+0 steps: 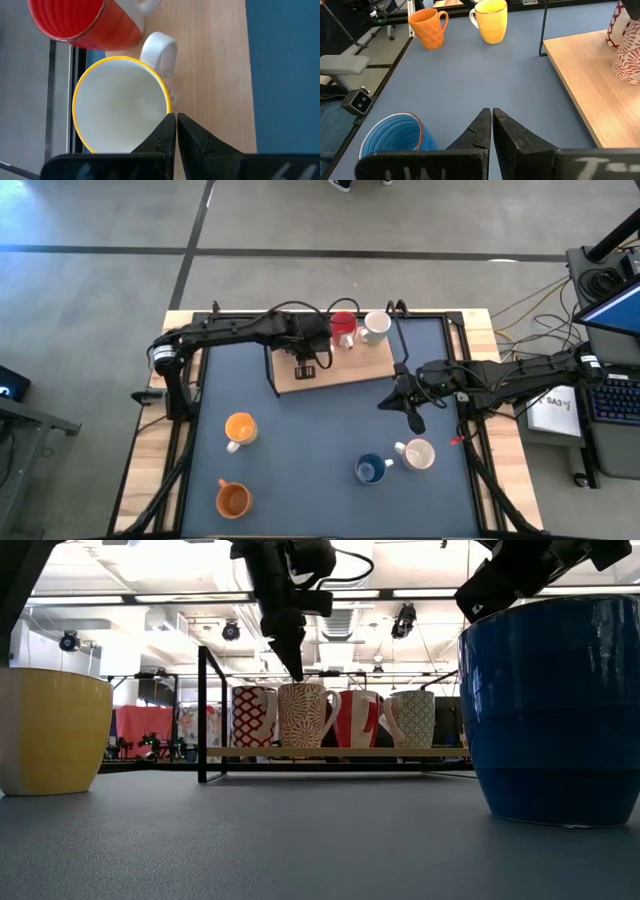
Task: Place coffee mugs
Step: Put the orange patterned mug on the shelf
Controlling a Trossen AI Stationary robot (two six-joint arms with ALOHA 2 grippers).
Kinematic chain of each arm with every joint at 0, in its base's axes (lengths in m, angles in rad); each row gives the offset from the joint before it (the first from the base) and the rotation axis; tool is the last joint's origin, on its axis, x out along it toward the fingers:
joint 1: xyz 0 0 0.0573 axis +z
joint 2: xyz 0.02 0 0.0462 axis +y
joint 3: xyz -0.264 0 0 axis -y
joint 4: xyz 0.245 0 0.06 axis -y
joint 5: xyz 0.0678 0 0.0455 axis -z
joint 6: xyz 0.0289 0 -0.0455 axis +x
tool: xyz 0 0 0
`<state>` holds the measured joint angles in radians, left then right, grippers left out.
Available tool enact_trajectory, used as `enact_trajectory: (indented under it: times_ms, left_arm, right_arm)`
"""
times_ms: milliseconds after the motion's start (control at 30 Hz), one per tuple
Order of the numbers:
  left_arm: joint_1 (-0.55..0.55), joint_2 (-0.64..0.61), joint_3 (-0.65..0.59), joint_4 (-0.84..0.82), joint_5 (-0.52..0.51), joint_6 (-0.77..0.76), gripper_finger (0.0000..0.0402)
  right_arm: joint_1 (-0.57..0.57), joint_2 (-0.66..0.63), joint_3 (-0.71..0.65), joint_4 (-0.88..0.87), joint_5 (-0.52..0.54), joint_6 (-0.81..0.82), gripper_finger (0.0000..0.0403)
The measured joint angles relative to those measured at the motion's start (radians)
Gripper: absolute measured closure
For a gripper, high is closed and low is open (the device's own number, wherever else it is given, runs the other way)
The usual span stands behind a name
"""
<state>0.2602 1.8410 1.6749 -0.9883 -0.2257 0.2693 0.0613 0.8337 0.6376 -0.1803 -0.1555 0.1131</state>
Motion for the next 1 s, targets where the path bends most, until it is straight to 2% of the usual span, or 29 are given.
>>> enact_trajectory:
  times_ms: [133,267,333,433,667,1000]
  left_arm:
    - [-0.002,-0.017,0.000,0.000,0.009,0.010,0.0402]
    - [-0.001,-0.013,0.000,-0.002,0.140,0.077,0.0402]
    - [-0.002,-0.002,-0.001,-0.008,0.169,0.128,0.0402]
    - [0.002,0.016,-0.001,0.001,0.139,0.162,0.0402]
    - [0.024,0.033,-0.002,0.062,-0.027,0.164,0.0402]
    - [0.046,0.036,-0.001,0.124,-0.045,0.137,0.0402]
  right_arm:
    - [0.000,0.000,0.000,0.000,0.000,0.000,0.0394]
    - [0.000,0.000,0.000,0.000,0.000,0.000,0.0394]
    - [0.000,0.000,0.000,0.000,0.000,0.000,0.0394]
    - [0.000,0.000,0.000,0.001,0.000,0.000,0.0394]
    - [0.000,0.000,0.000,0.007,0.000,0.000,0.0394]
    - [0.000,0.000,0.000,0.007,0.000,0.001,0.0394]
